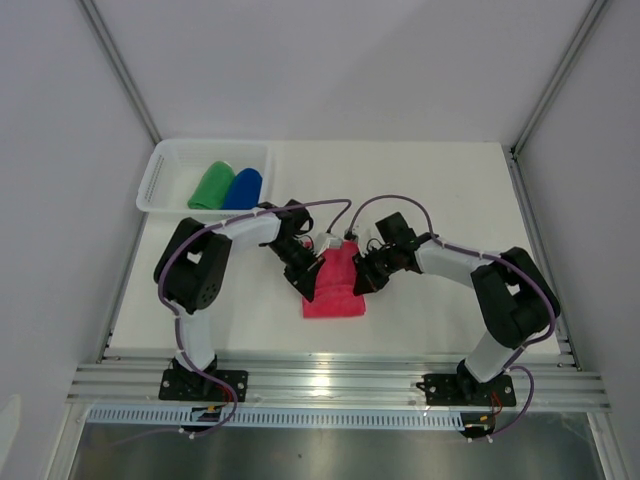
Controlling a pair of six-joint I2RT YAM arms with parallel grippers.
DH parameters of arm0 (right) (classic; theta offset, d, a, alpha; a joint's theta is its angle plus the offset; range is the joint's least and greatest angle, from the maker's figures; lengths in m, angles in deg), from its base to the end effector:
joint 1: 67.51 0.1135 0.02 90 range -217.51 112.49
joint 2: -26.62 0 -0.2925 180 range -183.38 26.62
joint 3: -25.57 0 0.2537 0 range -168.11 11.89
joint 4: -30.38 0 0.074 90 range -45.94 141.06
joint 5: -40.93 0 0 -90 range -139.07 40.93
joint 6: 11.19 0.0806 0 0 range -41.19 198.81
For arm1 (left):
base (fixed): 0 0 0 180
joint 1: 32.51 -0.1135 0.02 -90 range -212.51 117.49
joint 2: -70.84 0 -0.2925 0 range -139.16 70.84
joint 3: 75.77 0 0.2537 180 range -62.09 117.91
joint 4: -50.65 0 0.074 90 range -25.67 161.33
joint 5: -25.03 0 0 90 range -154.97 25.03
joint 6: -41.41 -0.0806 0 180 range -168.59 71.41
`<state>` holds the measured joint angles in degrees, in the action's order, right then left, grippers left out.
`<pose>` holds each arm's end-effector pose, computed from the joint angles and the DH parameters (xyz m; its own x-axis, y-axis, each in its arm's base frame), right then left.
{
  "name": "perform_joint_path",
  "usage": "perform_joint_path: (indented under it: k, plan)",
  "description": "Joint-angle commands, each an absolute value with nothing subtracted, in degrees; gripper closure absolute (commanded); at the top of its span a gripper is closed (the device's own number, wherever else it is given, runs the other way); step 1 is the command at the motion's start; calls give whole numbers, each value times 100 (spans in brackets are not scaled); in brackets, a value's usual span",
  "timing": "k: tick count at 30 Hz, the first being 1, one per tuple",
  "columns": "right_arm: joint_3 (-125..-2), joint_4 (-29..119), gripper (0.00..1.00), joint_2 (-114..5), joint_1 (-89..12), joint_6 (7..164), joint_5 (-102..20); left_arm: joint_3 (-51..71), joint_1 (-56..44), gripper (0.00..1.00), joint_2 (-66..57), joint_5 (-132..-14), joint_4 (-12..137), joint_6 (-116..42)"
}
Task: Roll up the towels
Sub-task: Fold the towel
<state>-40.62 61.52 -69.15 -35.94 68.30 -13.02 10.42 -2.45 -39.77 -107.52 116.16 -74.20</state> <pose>0.2632 0.2174 0.1579 -0.6087 -0.5472 -0.5745 -0.7928 0.4458 0.4155 0.2792 -0.2246 0.1490 -0.6207 0.7271 -0.2934 0.7075 0.3581 -0.6093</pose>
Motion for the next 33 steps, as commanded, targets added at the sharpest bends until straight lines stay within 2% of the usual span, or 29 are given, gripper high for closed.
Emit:
perform_joint_path:
  k: [1,11,19,33]
  plan:
    - [-4234,6278,100,-6585,-3622,6738,-1075,963,-289,99,-3675,-11182,11742,-7487]
    - [-4172,6542,100,-5846,-3622,6738,-1084,761,-342,99,-2716,-11033,11618,-7443]
    - [-4944,6727,100,-5934,-3850,6747,-1418,1559,-614,99,-2611,-10848,11733,-7277]
    - [-6482,6648,100,-7550,-4167,6606,-1919,2413,-860,99,-3392,-9478,11162,-7048]
